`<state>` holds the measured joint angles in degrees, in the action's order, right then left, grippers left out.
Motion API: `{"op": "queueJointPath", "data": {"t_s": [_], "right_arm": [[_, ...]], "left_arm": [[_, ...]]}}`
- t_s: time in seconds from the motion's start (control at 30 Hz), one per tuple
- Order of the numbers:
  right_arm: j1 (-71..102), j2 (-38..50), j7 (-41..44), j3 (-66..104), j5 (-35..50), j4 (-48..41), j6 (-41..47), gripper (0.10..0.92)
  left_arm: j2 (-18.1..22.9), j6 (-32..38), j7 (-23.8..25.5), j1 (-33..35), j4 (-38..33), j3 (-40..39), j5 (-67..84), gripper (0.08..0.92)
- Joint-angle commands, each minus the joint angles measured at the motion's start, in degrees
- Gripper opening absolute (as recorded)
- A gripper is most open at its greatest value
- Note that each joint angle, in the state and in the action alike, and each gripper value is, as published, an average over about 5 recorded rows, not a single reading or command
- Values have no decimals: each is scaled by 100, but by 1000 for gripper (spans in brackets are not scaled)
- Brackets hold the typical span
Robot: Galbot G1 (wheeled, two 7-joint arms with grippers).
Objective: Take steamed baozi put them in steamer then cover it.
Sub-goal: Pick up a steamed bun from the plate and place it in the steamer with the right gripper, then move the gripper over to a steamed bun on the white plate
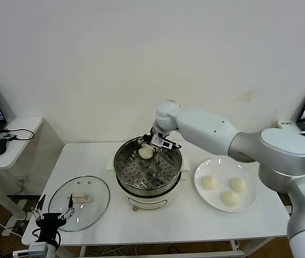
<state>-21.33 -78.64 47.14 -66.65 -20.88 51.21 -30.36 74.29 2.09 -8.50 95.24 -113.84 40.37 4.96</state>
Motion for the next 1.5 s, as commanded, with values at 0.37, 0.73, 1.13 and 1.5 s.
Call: {"op": "queueJointPath", "data": {"t_s": [0.37, 0.73, 1.13, 1.5], "right_arm": [[-1179, 1689, 1045, -163, 3132, 2307, 3555, 823], [-1232, 4074, 929, 66, 3689, 3909, 5248, 823], [371, 5466, 924, 816, 2601, 4062, 5028, 822], [2285, 4788, 1157, 2082, 1769, 3132, 4604, 823]], "left_arm": [[-47, -182, -43, 52, -154, 16, 39, 823], [-149, -318, -61, 42, -280, 18, 115, 823], [-158, -307, -38, 33, -267, -30, 88, 823], [-205, -306, -31, 63, -223, -8, 54, 823]]}}
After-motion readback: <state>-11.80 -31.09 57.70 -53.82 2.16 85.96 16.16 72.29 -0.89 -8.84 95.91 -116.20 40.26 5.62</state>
